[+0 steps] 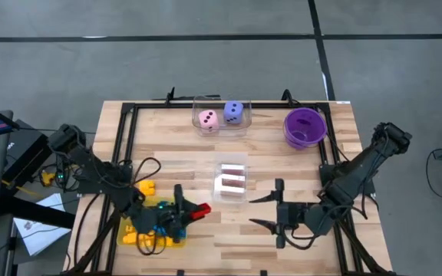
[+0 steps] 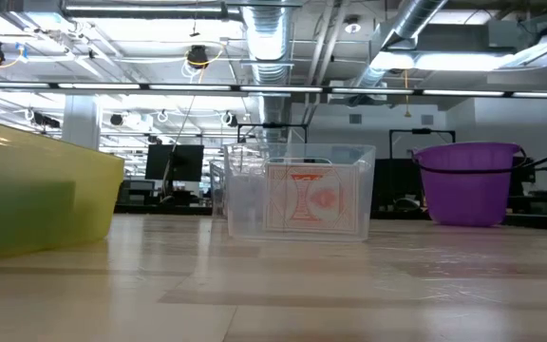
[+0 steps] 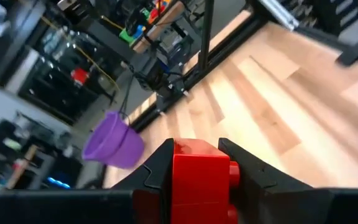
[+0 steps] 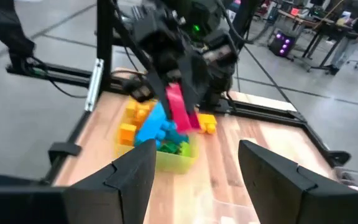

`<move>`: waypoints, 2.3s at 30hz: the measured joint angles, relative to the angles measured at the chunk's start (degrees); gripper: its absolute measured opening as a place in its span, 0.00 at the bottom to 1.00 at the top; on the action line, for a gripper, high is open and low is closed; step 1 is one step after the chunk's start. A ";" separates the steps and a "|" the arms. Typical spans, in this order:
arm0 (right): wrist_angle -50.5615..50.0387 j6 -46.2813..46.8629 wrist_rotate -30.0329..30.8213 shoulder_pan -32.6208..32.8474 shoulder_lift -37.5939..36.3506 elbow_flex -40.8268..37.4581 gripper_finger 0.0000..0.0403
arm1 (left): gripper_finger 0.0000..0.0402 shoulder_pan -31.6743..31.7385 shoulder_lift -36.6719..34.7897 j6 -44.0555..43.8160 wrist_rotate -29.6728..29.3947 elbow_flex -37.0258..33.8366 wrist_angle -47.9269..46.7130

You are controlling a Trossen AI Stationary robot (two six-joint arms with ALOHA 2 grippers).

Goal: Pick & Place Toys
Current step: Put the red game piece into the yellow bin

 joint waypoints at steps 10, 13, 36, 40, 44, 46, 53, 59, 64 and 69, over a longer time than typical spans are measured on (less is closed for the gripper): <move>-1.67 -6.06 0.24 -2.28 -2.31 0.02 0.55 | 0.23 -6.58 -6.13 -26.10 -5.94 0.06 -18.56; -2.96 -6.78 0.26 -2.67 -3.32 0.02 0.55 | 0.23 -8.38 -6.42 -34.93 -6.07 0.06 -25.15; -2.79 -15.84 0.35 -5.31 -4.21 0.02 0.55 | 0.23 -12.98 -6.36 -82.02 2.88 0.03 -52.80; -2.95 -15.97 0.35 -5.32 -4.21 0.02 0.55 | 0.23 -12.93 -6.36 -89.30 4.95 0.03 -57.90; -2.95 -15.95 0.34 -5.29 -4.21 0.02 0.55 | 0.23 -13.25 -6.34 -92.91 9.09 0.03 -59.12; -2.95 -15.59 0.35 -5.27 -4.21 0.02 0.55 | 0.23 -13.87 -6.34 -93.13 9.35 0.03 -59.09; -3.87 -13.50 0.29 -5.13 -4.21 0.02 0.55 | 0.23 -15.86 -6.34 -93.16 9.41 0.03 -57.82; -4.04 -12.93 0.26 -5.13 -4.18 0.02 0.55 | 0.23 -15.55 -6.34 -91.33 9.55 0.03 -56.32; -4.04 -12.93 0.26 -5.13 -4.18 0.02 0.55 | 0.23 -15.23 -6.34 -91.26 9.45 0.03 -56.34; -4.20 -12.92 0.21 -5.13 -4.18 0.02 0.55 | 0.24 -15.24 -6.34 -91.34 9.34 0.03 -56.17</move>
